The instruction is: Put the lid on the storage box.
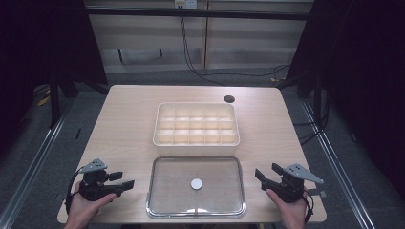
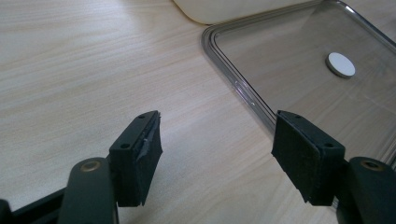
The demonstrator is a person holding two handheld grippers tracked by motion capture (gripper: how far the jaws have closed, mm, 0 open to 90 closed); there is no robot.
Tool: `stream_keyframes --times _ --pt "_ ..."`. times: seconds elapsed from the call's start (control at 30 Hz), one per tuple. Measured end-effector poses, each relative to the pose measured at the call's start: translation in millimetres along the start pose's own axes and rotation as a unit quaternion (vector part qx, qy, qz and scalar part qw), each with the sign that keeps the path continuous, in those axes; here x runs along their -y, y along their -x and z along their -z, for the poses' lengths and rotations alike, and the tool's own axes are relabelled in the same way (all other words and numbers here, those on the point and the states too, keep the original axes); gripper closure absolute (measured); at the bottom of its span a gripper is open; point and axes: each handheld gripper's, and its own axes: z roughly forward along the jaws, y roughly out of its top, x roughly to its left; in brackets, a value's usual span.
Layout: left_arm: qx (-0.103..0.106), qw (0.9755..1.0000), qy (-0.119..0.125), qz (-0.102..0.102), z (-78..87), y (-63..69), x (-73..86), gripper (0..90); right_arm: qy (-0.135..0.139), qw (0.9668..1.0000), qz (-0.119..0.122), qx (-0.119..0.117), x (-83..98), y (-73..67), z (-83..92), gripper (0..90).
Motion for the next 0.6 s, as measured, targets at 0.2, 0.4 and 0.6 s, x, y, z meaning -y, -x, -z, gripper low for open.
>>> stream_keyframes --times 0.2,0.4,0.6 --pt "0.003 0.9999 0.008 -0.01 2.9 1.7 1.4 39.9 0.002 1.0 -0.004 -0.001 -1.4 1.0 3.3 33.0" --pt "0.018 0.9992 0.026 -0.025 6.9 10.3 3.1 49.4 -0.025 0.9996 0.011 -0.012 -3.5 -12.4 8.6 40.4" --pt "0.014 0.9972 0.035 -0.064 2.3 17.8 -0.4 51.9 -0.038 0.999 0.016 -0.018 -11.4 -23.8 7.7 50.2"
